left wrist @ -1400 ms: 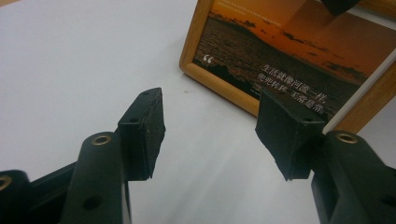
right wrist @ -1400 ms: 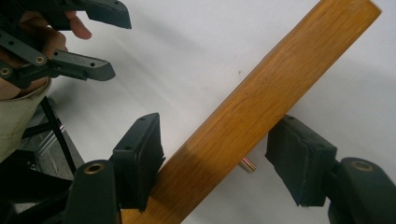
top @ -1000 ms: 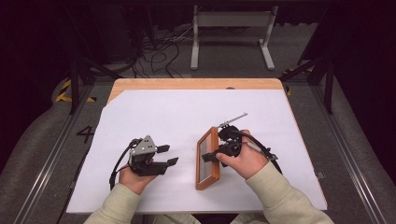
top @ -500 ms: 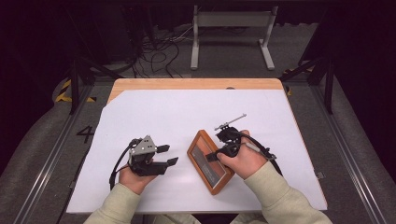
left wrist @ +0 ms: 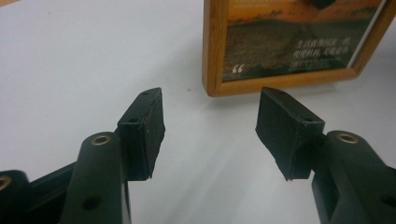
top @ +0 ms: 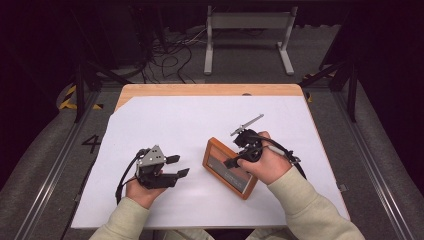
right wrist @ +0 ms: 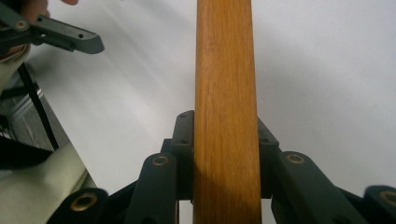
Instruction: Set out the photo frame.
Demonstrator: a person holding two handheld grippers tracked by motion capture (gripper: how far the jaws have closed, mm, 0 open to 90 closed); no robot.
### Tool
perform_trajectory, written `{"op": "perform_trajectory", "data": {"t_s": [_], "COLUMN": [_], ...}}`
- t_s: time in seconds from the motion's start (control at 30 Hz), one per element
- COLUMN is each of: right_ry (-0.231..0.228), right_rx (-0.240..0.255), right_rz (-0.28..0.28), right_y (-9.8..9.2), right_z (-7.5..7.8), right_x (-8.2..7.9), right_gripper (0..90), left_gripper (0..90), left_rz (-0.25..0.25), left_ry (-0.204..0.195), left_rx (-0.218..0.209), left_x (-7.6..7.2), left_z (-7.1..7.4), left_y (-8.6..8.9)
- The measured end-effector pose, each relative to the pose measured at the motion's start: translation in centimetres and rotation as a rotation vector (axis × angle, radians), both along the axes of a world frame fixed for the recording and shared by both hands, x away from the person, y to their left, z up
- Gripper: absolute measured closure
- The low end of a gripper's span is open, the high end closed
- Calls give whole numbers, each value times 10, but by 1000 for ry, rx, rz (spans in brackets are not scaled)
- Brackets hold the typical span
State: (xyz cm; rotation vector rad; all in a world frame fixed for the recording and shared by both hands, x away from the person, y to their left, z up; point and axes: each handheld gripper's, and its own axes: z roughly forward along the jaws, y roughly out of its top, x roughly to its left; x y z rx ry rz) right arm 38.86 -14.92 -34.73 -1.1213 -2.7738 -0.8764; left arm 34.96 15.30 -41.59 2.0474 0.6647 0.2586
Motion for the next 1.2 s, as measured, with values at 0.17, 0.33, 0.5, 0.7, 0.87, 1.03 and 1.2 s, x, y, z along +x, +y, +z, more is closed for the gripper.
{"op": "perform_trajectory", "data": {"t_s": [0.17,0.33,0.5,0.7,0.87,1.03,1.2], "right_ry": [-15,-49,-80,-113,-108,-99,-101], "right_rx": [-11,-47,-50,-77,-90,-85,-88], "right_rz": [139,312,449,584,594,583,635], "right_y": [-3,-3,-1,4,6,5,5], "right_z": [17,29,34,33,24,16,6], "right_x": [11,24,36,45,54,62,67], "right_gripper": [701,701,701,701,701,701,701], "left_gripper": [415,415,416,415,415,415,415], "left_rz": [13,33,49,60,65,66,66], "left_ry": [-1,4,3,-1,7,10,12], "left_rx": [1,-3,-4,-2,-8,-7,-7], "left_x": [-3,-7,-11,-13,-14,-13,-13], "left_z": [0,-1,-1,-2,-3,-3,-3], "left_y": [4,10,16,20,21,21,21]}}
